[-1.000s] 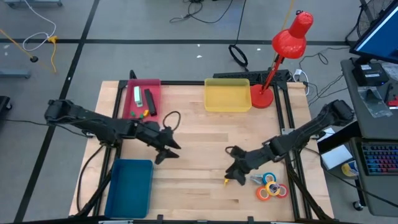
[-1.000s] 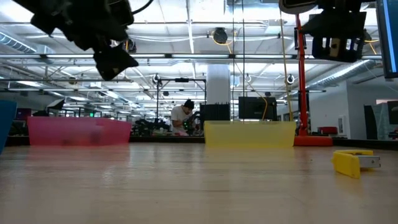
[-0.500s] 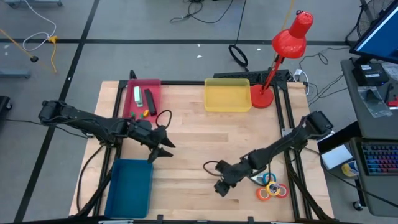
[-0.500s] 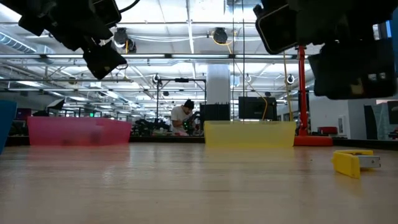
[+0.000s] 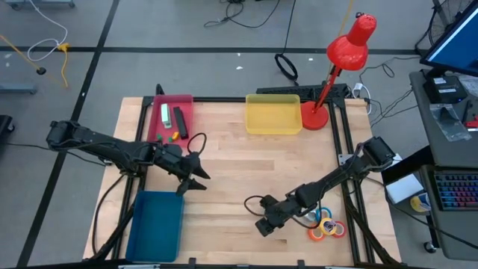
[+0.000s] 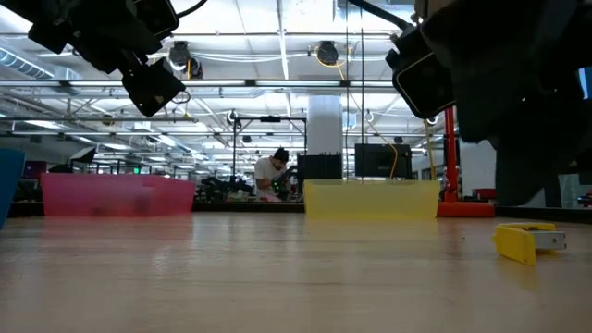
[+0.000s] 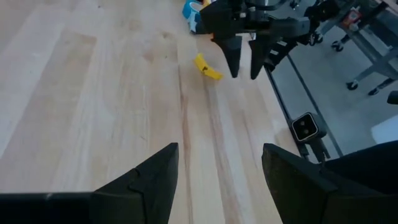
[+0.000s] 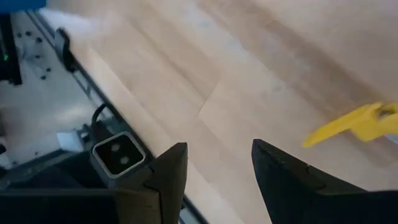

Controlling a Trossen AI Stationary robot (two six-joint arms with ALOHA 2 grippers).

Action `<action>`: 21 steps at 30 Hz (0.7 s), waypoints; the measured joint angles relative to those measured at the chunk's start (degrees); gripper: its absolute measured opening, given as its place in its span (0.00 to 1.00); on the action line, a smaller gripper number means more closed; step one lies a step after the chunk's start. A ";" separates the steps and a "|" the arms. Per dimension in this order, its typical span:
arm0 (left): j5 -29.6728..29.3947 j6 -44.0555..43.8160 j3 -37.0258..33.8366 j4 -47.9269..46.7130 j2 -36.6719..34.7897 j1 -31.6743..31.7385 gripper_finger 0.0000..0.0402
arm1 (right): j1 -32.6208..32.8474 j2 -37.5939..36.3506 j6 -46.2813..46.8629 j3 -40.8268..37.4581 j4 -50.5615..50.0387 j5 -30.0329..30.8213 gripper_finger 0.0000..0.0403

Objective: Pick and place Stapler, Stapler remover, tape
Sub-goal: Put the yellow stapler into the red bin

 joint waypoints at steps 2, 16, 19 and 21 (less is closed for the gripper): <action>-0.02 0.45 0.00 0.00 0.00 0.00 0.57 | 0.00 0.00 0.57 0.00 -0.24 0.61 0.43; -0.26 1.72 0.00 0.04 0.00 0.00 0.57 | -0.55 0.00 0.76 0.00 -3.39 0.99 0.43; -0.25 1.72 0.00 0.04 0.00 0.00 0.57 | -1.00 0.00 0.52 0.00 -3.33 0.88 0.43; -0.26 1.74 0.00 0.04 0.00 0.00 0.57 | -1.22 0.00 0.18 0.00 -3.37 0.86 0.43</action>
